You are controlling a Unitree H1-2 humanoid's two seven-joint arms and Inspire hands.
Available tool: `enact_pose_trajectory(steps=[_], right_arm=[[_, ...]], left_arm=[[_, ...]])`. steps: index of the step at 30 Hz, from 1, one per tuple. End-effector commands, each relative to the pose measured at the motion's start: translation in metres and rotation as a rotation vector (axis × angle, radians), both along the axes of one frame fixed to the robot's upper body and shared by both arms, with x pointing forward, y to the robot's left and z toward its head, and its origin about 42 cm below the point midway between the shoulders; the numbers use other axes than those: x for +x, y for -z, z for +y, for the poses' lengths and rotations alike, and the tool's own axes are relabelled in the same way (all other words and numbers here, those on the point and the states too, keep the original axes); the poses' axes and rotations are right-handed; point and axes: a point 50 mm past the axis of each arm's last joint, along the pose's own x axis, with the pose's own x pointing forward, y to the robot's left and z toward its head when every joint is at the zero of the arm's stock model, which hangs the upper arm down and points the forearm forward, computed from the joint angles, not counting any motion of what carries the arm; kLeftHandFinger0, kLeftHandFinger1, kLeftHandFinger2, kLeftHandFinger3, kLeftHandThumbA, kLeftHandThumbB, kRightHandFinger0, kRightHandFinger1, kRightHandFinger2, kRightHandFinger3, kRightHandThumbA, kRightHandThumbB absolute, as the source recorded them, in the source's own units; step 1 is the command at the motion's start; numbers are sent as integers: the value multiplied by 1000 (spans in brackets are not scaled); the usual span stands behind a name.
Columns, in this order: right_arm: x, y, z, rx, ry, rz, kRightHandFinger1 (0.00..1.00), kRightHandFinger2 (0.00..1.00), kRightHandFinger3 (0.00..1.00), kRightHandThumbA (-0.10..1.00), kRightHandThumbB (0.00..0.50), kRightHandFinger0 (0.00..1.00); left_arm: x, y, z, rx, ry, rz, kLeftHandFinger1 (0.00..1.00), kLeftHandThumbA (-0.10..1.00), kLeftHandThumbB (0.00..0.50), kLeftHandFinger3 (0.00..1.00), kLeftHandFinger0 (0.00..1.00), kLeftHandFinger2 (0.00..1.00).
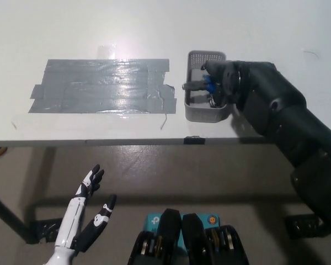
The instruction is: The robot picks the blue plier placed on top of the container and places it on the grey area of the table
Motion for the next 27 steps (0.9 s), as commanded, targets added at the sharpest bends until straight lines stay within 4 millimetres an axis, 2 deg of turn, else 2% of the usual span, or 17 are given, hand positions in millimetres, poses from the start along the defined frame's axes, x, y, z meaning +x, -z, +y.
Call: enact_pose_trajectory(steps=[1, 2, 3, 4, 6, 8, 11, 12, 13, 16, 18, 19, 20, 21, 23, 24, 27], right_arm=[[3, -8, 0, -50, -80, -232, 428, 530, 948, -67, 196, 323], [3, -9, -2, -44, -83, -261, 356, 448, 874, -76, 216, 273], [4, -11, -2, -56, -86, -271, 419, 518, 854, -32, 222, 328], [4, -13, -3, -53, -91, -287, 332, 459, 849, -21, 234, 254], [6, -16, -4, -50, -91, -302, 270, 424, 871, -24, 235, 158], [6, -17, -5, -54, -108, -328, 258, 396, 812, -94, 233, 147], [6, -19, -5, -52, -134, -359, 241, 376, 745, -100, 244, 142], [6, -20, -5, -57, -144, -381, 190, 329, 628, -100, 255, 79], [7, -21, -5, -56, -149, -386, 186, 325, 606, -100, 257, 76], [7, -25, -3, -66, -160, -415, 151, 292, 611, -100, 254, 38], [8, -30, -3, -68, -166, -438, 29, 199, 571, -100, 248, 0], [8, -32, -3, -70, -166, -447, 26, 197, 554, -100, 247, 0], [9, -36, -2, -75, -172, -460, 71, 245, 412, -100, 242, 4], [10, -39, -2, -76, -176, -469, 178, 403, 338, -100, 244, 35], [11, -48, -3, -64, -189, -503, 346, 613, 480, -100, 270, 56], [11, -51, -3, -77, -204, -525, 377, 666, 476, -100, 265, 39], [12, -66, -3, -95, -233, -575, 474, 800, 320, -100, 247, 42]], left_arm=[[6, -12, 1, 9, 16, -53, 1000, 770, 135, 1000, 1000, 1000], [6, -12, 1, 3, 16, -55, 1000, 762, 130, 1000, 1000, 1000], [6, -12, 2, 7, 15, -55, 1000, 770, 135, 1000, 1000, 1000], [6, -12, 2, 13, 13, -50, 1000, 782, 137, 1000, 1000, 1000], [7, -12, 1, 16, 14, -53, 1000, 790, 137, 1000, 1000, 1000], [7, -12, 1, 14, 17, -52, 1000, 789, 139, 1000, 1000, 1000], [7, -12, 1, 11, 17, -52, 1000, 788, 137, 1000, 1000, 997], [7, -12, 1, 13, 19, -53, 1000, 800, 146, 1000, 1000, 977], [7, -12, 0, 12, 19, -55, 1000, 802, 143, 1000, 1000, 970], [7, -11, 1, 5, 20, -54, 1000, 799, 142, 1000, 1000, 952], [8, -13, 1, 8, 19, -56, 995, 811, 131, 1000, 1000, 945], [9, -13, 1, 9, 19, -58, 992, 811, 134, 1000, 1000, 944], [10, -14, 1, 10, 19, -65, 979, 811, 128, 1000, 1000, 931], [10, -14, 0, 10, 23, -66, 976, 811, 120, 1000, 1000, 928], [11, -14, 0, 9, 23, -63, 973, 827, 118, 1000, 1000, 926], [11, -15, 1, 10, 23, -64, 967, 837, 116, 1000, 1000, 923], [11, -15, 1, 6, 27, -66, 964, 839, 109, 1000, 1000, 922]])
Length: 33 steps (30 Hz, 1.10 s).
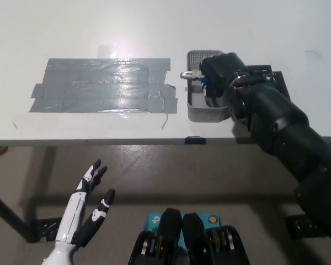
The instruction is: The robot picks the blue plier placed on top of the container and places it on the grey area of the table
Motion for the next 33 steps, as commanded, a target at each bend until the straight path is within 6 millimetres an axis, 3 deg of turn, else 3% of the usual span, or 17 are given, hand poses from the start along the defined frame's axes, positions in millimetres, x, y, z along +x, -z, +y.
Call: enact_pose_trajectory(steps=[1, 3, 4, 5, 7, 10, 14, 15, 16, 20, 22, 24, 26, 28, 29, 32, 33], right_arm=[[15, -82, 7, -13, -82, -249, 535, 885, 326, -100, 239, 72], [16, -95, 9, -26, -92, -266, 592, 944, 435, -100, 239, 125], [16, -99, 10, -30, -95, -271, 563, 892, 434, -100, 239, 127], [17, -106, 12, -36, -106, -290, 517, 840, 358, -100, 259, 93], [18, -118, 14, -45, -117, -302, 531, 824, 385, -100, 249, 138], [17, -133, 18, -51, -152, -368, 408, 765, 247, -100, 256, 0], [16, -145, 26, -43, -169, -390, 408, 805, 215, -100, 260, 0], [16, -148, 28, -42, -175, -396, 431, 823, 276, -100, 277, 13], [15, -149, 31, -35, -188, -408, 389, 768, 290, -100, 287, 2], [11, -145, 49, -29, -210, -406, 180, 471, 366, -100, 288, 0], [8, -140, 61, -44, -232, -407, 90, 419, 337, -100, 269, 0], [3, -131, 75, -63, -257, -411, 157, 534, 312, -100, 256, 0], [-2, -119, 95, -60, -269, -366, 206, 653, 406, -100, 255, 0], [-8, -113, 113, -45, -298, -349, 199, 617, 396, -100, 304, 0], [-13, -109, 125, -29, -314, -327, 204, 595, 482, -100, 307, 0], [-22, -102, 148, -14, -335, -316, 167, 525, 357, -100, 303, 0], [-27, -98, 158, -10, -350, -313, 195, 549, 382, -100, 328, 13]], left_arm=[[3, -9, 2, -1, 19, -43, 959, 832, 105, 1000, 1000, 916], [3, -9, 2, 5, 21, -45, 955, 833, 107, 1000, 1000, 913], [4, -9, 2, 4, 22, -47, 955, 833, 108, 1000, 1000, 915], [4, -10, 2, 6, 21, -49, 953, 835, 111, 1000, 1000, 914], [5, -10, 2, 5, 19, -50, 942, 834, 122, 1000, 1000, 908], [6, -10, 1, 10, 18, -55, 927, 837, 120, 1000, 1000, 895], [7, -12, 1, 24, 18, -61, 920, 848, 112, 1000, 1000, 883], [8, -12, 1, 24, 17, -61, 919, 849, 117, 1000, 1000, 884], [7, -12, 2, 19, 18, -61, 919, 844, 123, 1000, 1000, 884], [8, -14, -1, 11, 20, -57, 933, 824, 114, 1000, 1000, 887], [8, -13, -3, 10, 25, -61, 934, 816, 103, 1000, 1000, 887], [5, -12, -4, 10, 26, -56, 937, 816, 104, 1000, 1000, 889], [4, -12, -6, 2, 31, -52, 951, 814, 112, 1000, 1000, 911], [4, -13, -7, 4, 31, -57, 932, 808, 111, 1000, 1000, 903], [4, -13, -7, -1, 36, -61, 931, 794, 99, 1000, 1000, 908], [6, -14, -12, -4, 45, -64, 936, 794, 113, 1000, 1000, 903], [7, -14, -14, -2, 50, -62, 940, 801, 116, 1000, 1000, 900]])
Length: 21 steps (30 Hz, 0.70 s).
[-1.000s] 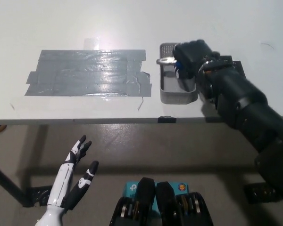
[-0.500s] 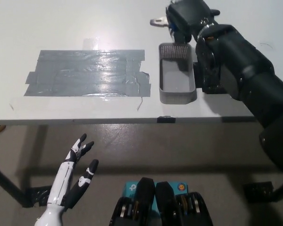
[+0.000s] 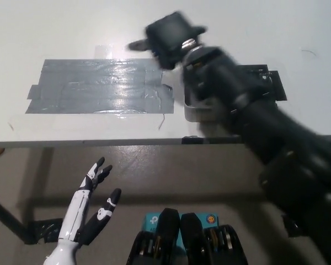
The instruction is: The robot picks the blue plier placed on top of the container and places it on the grey area of the table
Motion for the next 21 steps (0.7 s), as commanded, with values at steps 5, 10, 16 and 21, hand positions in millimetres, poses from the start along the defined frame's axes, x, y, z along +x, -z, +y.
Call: enact_pose_trajectory(steps=[5, 10, 16, 21], right_arm=[[-25, -20, 63, 81, -115, -83, 81, 367, 483, -100, 349, 0], [-33, 1, 73, 95, -105, -17, 0, 194, 470, -100, 338, 0], [-29, 17, 64, 132, 79, 221, 1000, 1000, 1000, 411, 307, 1000], [-20, 22, 42, 169, 106, 207, 1000, 1000, 1000, 640, 435, 1000]], left_arm=[[1, -9, -13, 1, 48, -40, 973, 804, 125, 1000, 1000, 919], [-1, -9, -14, -9, 55, -34, 970, 789, 145, 1000, 1000, 913], [-1, -9, -17, -17, 55, -35, 962, 769, 148, 1000, 1000, 911], [-1, -8, -16, -3, 63, -50, 950, 768, 129, 1000, 1000, 895]])
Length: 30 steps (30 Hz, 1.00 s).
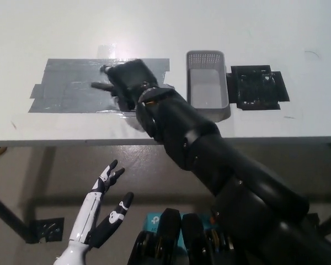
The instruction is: The robot picks the blue plier placed on top of the container and places it on the grey area of the table
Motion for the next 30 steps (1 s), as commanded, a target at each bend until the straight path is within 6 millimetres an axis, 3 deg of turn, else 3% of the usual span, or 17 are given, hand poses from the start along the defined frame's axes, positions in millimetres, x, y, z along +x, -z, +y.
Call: enact_pose_trajectory(steps=[1, 8, 10, 15, 20, 23, 26, 27, 30], right_arm=[[11, -28, -6, 42, 49, -34, 1000, 1000, 1000, 652, 436, 1000], [23, -48, -26, 84, 58, -165, 1000, 1000, 1000, 869, 432, 1000], [26, -59, -31, 126, 56, -210, 1000, 1000, 1000, 1000, 414, 1000], [31, -87, -35, 242, 38, -272, 1000, 1000, 1000, 1000, 409, 1000], [37, -142, -50, 542, -30, -275, 1000, 1000, 1000, 1000, 391, 1000], [35, -191, -73, 766, -102, -311, 1000, 1000, 1000, 1000, 396, 1000], [18, -231, -106, 877, -196, -377, 1000, 1000, 1000, 1000, 374, 1000], [2, -244, -128, 895, -238, -409, 1000, 1000, 1000, 1000, 373, 1000], [-37, -260, -170, 916, -301, -477, 1000, 1000, 1000, 1000, 344, 1000]], left_arm=[[2, -10, -2, 1, 22, -66, 948, 766, 128, 1000, 1000, 895], [5, -10, -3, -2, 31, -73, 921, 732, 136, 1000, 1000, 870], [5, -10, -3, 5, 35, -71, 925, 732, 132, 1000, 1000, 877], [5, -11, -3, 9, 36, -68, 927, 730, 142, 1000, 1000, 884], [10, -13, -5, 5, 30, -76, 916, 734, 139, 1000, 1000, 882], [16, -17, -6, -9, 25, -87, 953, 722, 133, 1000, 1000, 911], [28, -25, -2, -27, 5, -106, 1000, 756, 150, 1000, 1000, 954], [33, -28, -1, -25, -11, -110, 1000, 787, 164, 1000, 1000, 1000], [44, -36, 3, -30, -27, -140, 1000, 841, 150, 1000, 1000, 1000]])
